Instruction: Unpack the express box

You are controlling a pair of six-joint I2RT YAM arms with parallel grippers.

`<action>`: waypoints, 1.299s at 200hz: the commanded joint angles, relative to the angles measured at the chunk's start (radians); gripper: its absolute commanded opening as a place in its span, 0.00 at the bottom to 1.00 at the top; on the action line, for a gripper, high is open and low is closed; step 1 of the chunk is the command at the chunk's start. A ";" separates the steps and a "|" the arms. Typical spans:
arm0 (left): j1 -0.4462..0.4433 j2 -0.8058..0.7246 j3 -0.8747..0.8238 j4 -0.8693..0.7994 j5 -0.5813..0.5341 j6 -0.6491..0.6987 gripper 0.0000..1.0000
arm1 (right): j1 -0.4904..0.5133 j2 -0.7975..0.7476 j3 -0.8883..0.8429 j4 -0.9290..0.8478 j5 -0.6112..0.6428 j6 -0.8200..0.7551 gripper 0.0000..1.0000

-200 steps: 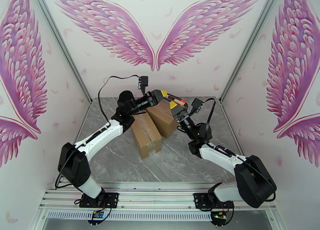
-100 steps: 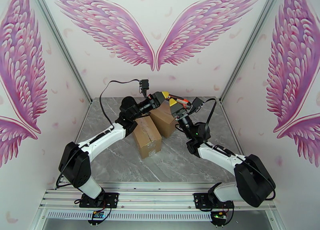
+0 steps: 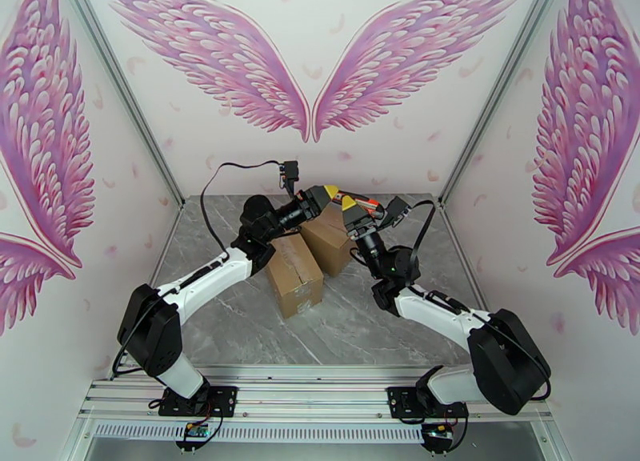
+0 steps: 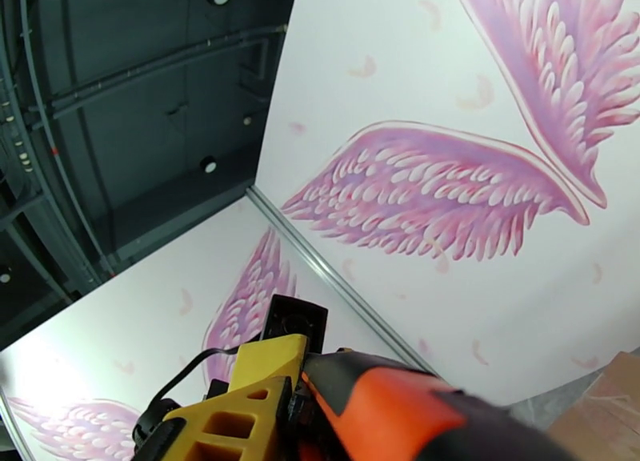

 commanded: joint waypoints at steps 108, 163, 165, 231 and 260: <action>-0.019 -0.052 -0.091 -0.030 0.055 0.077 0.02 | 0.023 0.033 -0.009 0.086 0.137 0.044 0.22; -0.014 -0.097 -0.097 -0.147 0.048 0.154 0.40 | 0.030 0.028 0.001 0.047 0.114 0.007 0.13; -0.012 -0.101 -0.099 -0.153 0.047 0.157 0.44 | 0.030 0.027 0.001 0.046 0.113 0.005 0.13; 0.144 -0.288 -0.150 -0.555 -0.023 0.378 0.80 | 0.030 -0.070 0.023 -0.250 0.075 -0.209 0.09; 0.281 -0.333 -0.169 -0.703 0.017 0.462 0.79 | 0.046 -0.049 0.134 -0.519 0.052 -0.330 0.07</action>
